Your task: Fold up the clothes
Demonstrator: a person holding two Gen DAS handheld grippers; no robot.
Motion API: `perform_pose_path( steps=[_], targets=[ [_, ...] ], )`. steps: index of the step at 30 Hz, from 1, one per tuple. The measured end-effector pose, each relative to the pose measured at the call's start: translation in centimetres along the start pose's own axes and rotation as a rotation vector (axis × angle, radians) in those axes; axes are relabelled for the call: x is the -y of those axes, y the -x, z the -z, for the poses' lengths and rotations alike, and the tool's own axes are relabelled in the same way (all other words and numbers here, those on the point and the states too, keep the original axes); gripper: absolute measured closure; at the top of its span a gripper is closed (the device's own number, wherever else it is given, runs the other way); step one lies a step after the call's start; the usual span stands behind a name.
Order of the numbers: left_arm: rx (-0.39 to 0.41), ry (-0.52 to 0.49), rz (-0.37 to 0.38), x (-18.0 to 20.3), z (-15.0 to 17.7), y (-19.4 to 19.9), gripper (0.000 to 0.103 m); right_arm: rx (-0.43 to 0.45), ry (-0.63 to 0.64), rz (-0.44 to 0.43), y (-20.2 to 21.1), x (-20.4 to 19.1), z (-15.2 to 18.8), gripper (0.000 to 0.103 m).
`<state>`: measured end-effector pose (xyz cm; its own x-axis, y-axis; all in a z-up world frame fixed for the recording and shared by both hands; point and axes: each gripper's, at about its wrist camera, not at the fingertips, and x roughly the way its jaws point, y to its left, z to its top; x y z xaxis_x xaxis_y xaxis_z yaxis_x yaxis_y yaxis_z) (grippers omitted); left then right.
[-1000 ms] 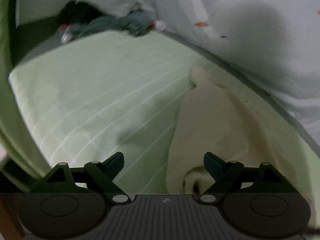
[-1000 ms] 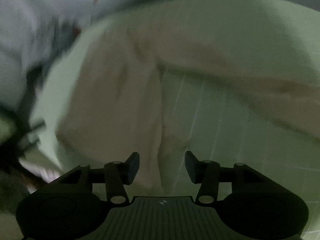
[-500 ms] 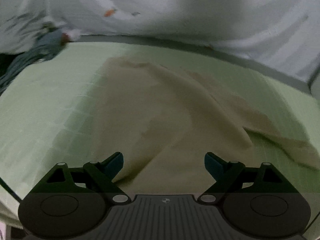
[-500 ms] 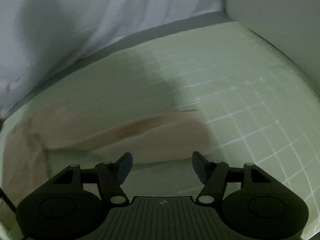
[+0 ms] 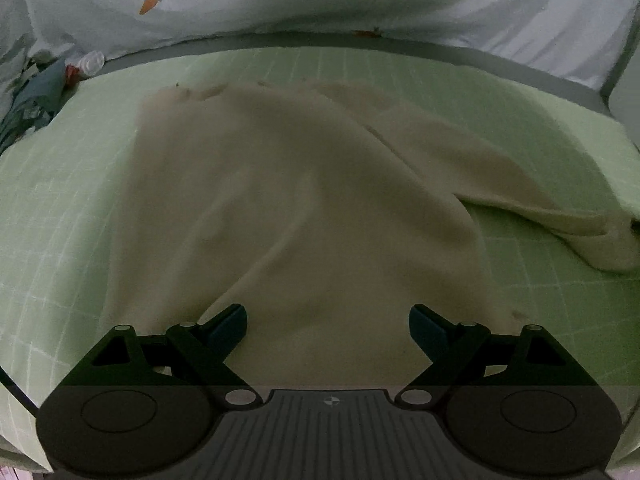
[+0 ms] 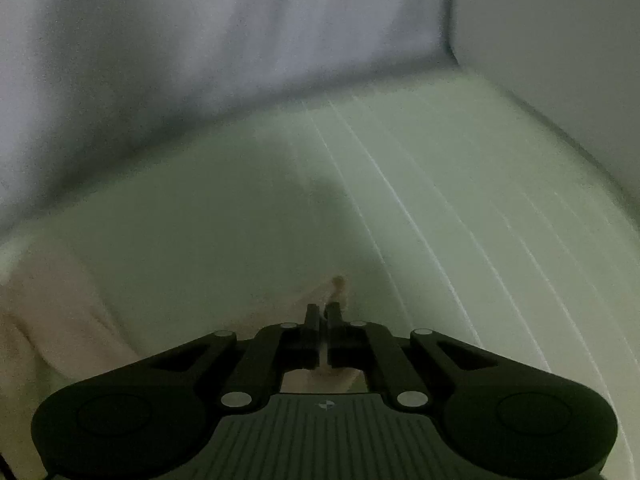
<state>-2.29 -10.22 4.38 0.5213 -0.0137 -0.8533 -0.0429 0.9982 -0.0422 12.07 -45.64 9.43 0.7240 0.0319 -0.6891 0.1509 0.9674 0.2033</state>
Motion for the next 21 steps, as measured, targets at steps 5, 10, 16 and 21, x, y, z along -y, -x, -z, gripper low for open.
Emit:
perform_pose_path(
  steps=[5, 10, 16, 21],
  targets=[
    [-0.006, 0.041, -0.002, -0.8, -0.6, -0.2, 0.013, 0.358, 0.132, -0.17, 8.2, -1.6, -5.3, 0.098],
    [-0.018, 0.041, 0.003, -0.8, -0.3, -0.9, 0.012, 0.27, 0.266, -0.135, 9.4, 0.3, 0.1, 0.097],
    [-0.043, 0.056, 0.009, -1.0, -0.4, -1.4, 0.012, -0.072, 0.152, 0.033, 7.0, 3.9, 9.7, 0.096],
    [-0.063, 0.068, 0.029, -0.9, -0.7, -1.7, 0.012, -0.041, -0.102, 0.035, 6.7, 5.6, 9.0, 0.065]
  ],
)
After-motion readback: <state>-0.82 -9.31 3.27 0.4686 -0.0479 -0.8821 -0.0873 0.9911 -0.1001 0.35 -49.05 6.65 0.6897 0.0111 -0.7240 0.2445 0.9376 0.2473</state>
